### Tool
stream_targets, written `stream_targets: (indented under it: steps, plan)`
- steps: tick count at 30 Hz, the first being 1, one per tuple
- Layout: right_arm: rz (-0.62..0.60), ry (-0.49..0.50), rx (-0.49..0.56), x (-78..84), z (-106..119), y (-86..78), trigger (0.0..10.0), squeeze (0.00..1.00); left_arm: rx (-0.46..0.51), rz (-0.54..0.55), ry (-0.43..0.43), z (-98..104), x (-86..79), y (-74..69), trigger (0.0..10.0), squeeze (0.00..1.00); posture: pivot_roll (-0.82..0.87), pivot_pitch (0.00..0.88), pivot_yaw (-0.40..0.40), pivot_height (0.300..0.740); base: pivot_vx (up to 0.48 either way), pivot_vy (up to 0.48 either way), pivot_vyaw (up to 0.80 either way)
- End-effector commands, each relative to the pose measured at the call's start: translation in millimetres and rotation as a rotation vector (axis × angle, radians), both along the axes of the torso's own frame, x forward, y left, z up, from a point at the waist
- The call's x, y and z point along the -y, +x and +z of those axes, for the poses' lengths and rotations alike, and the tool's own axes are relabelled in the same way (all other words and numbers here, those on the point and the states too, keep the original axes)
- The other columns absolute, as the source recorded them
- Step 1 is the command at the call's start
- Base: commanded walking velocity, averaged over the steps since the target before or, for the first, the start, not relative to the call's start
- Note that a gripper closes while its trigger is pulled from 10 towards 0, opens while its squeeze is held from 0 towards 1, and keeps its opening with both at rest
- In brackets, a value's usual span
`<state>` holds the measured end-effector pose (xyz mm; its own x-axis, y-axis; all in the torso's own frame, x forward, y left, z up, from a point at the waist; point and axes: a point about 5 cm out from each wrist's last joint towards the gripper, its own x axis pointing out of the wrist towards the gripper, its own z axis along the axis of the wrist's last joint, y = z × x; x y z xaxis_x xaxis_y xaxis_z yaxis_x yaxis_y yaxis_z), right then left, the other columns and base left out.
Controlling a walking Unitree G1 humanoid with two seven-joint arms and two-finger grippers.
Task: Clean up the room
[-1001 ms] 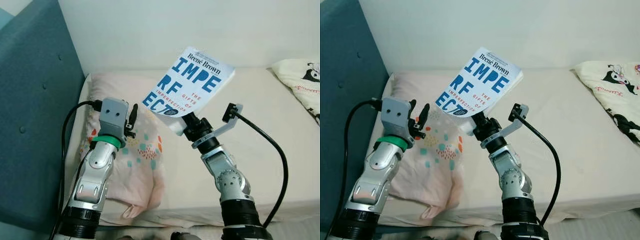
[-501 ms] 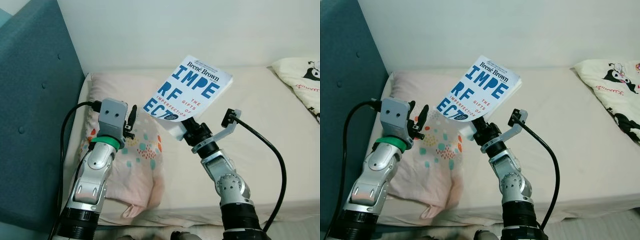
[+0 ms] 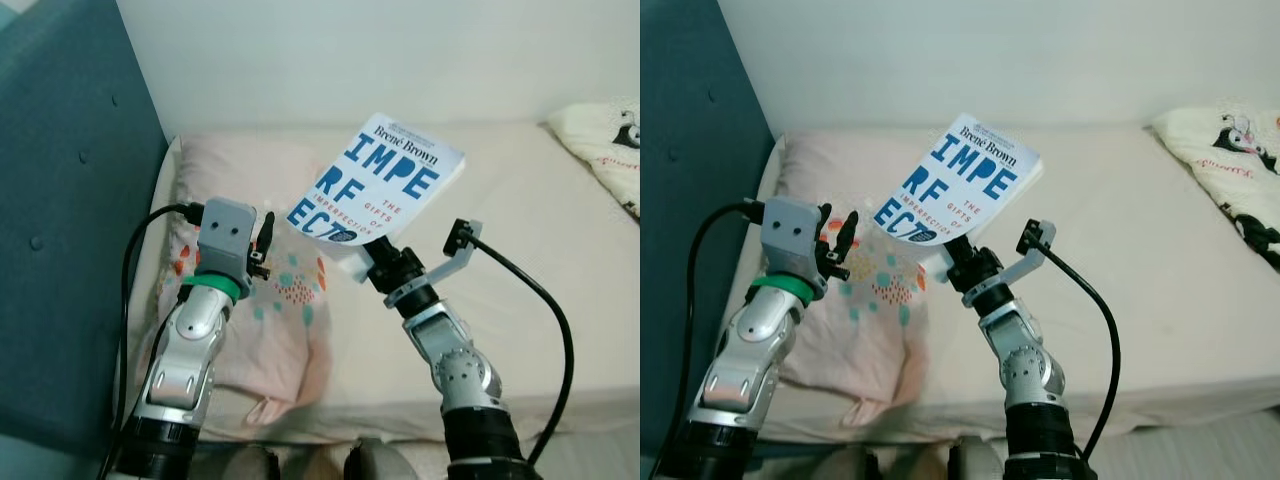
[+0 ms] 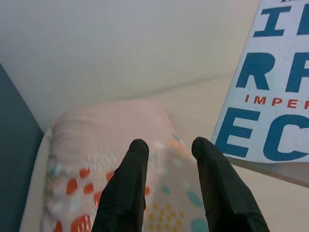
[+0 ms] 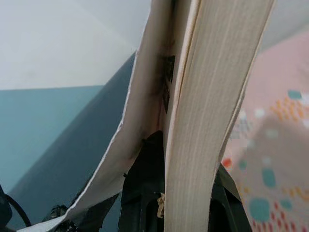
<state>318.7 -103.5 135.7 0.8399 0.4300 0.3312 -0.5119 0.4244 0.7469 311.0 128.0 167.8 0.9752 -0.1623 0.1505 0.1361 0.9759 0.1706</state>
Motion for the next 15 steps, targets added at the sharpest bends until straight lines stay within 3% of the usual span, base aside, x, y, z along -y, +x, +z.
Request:
stream_targets:
  steps: [1,6,7,15]
  plan:
    - [-0.008,0.014,0.000,2.1,-0.2,-1.2,10.0,0.00,-0.023,-0.004,0.007,-4.7,0.3,-2.5,10.0,0.00,0.03,0.049,0.055,0.620,0.000,0.000,0.00]
    - [-0.005,0.076,-0.055,5.4,-9.1,-1.6,10.0,0.00,-0.024,-0.010,0.012,-3.6,-0.2,-3.9,10.0,0.00,0.04,0.064,0.070,0.620,0.000,0.000,0.00]
    - [0.018,0.092,-0.110,5.4,-20.9,-3.1,10.0,0.00,-0.027,-0.015,0.018,-2.7,-0.8,-5.8,10.0,0.00,0.05,0.077,0.083,0.620,0.000,0.000,0.00]
    - [0.109,-0.044,-0.156,-5.4,-39.0,-9.1,10.0,0.00,-0.056,-0.023,0.048,-4.0,-7.5,-13.8,10.0,0.00,0.06,0.129,0.126,0.620,0.000,0.000,0.00]
